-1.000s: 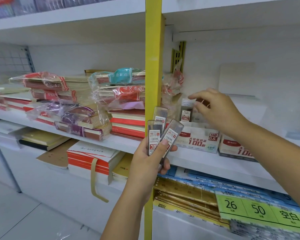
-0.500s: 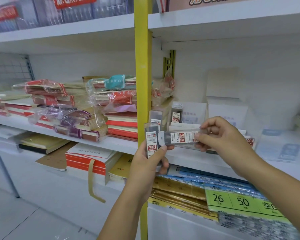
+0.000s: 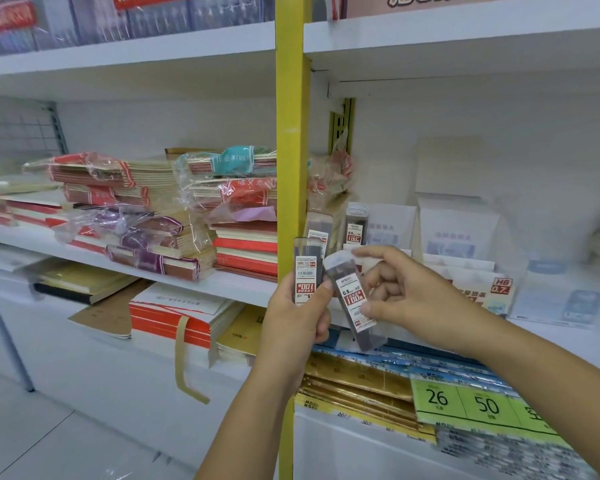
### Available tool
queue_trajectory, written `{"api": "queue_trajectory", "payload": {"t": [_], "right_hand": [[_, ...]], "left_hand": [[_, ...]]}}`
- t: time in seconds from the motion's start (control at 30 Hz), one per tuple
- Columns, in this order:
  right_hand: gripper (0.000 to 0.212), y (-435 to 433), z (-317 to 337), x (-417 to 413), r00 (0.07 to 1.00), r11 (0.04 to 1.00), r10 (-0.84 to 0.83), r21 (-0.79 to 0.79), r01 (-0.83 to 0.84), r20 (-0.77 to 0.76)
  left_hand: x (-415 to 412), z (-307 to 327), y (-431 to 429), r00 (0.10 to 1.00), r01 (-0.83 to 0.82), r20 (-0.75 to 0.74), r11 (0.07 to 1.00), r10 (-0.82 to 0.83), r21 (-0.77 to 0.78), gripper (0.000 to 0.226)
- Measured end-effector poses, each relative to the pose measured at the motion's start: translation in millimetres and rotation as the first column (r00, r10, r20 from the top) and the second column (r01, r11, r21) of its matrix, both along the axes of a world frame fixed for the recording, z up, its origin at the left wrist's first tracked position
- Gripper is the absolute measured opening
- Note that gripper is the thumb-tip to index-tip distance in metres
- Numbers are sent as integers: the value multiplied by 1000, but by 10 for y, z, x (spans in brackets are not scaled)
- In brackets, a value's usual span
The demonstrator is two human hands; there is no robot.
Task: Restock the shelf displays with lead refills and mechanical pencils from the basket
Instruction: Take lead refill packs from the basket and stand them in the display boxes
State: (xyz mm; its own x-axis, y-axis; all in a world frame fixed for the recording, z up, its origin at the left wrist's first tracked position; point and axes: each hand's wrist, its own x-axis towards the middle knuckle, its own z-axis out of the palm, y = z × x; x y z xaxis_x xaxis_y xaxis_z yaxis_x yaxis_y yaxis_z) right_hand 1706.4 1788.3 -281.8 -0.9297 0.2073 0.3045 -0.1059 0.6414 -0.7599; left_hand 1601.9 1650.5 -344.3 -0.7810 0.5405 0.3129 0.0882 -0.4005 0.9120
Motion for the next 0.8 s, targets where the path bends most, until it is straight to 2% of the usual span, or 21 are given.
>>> {"api": "queue_trajectory", "payload": {"t": [0.07,0.1,0.2,0.3,0.43,0.53,0.6,0.67,0.73,0.8], "right_hand": [[82,34,114,-54,999,1000,-9,1,9,-39],[83,73,196,-85,995,999,-45,6,45,-86],[71,233,469,-240,939,973,-175,94,211,-296],[59,368,631,-462,875,926,-200,206,315,-440],[48,473,578,-707,893,762,-196,510,399,-405],[44,556,455,-797,906,672,-196,622,403,-374],[43,603,410,-839,911,666,-214,630,399,-351],[39,638,414,-873,914,705,-253,587,399,-317],[27,663,428,-906,919,745,-289,540,392,-269],[14,688,430,-934,910,710,-324,569,414,-259]], "left_hand": [[-1,5,23,1000,12,-20,1000,-12,-4,9],[-4,10,33,1000,6,-26,1000,-6,-6,8],[-25,31,62,1000,-12,-18,999,12,-30,15],[-64,37,70,1000,-11,0,999,11,-50,31],[-134,-6,80,999,-27,27,999,28,-46,27],[-171,-33,86,999,-30,21,998,31,-53,25],[-181,-50,83,999,-31,20,998,32,-62,25],[-182,-57,73,999,-33,18,997,35,-74,25],[-180,-53,65,999,-30,18,997,31,-70,24],[-173,-42,56,1000,-20,16,998,21,-58,22]]}}
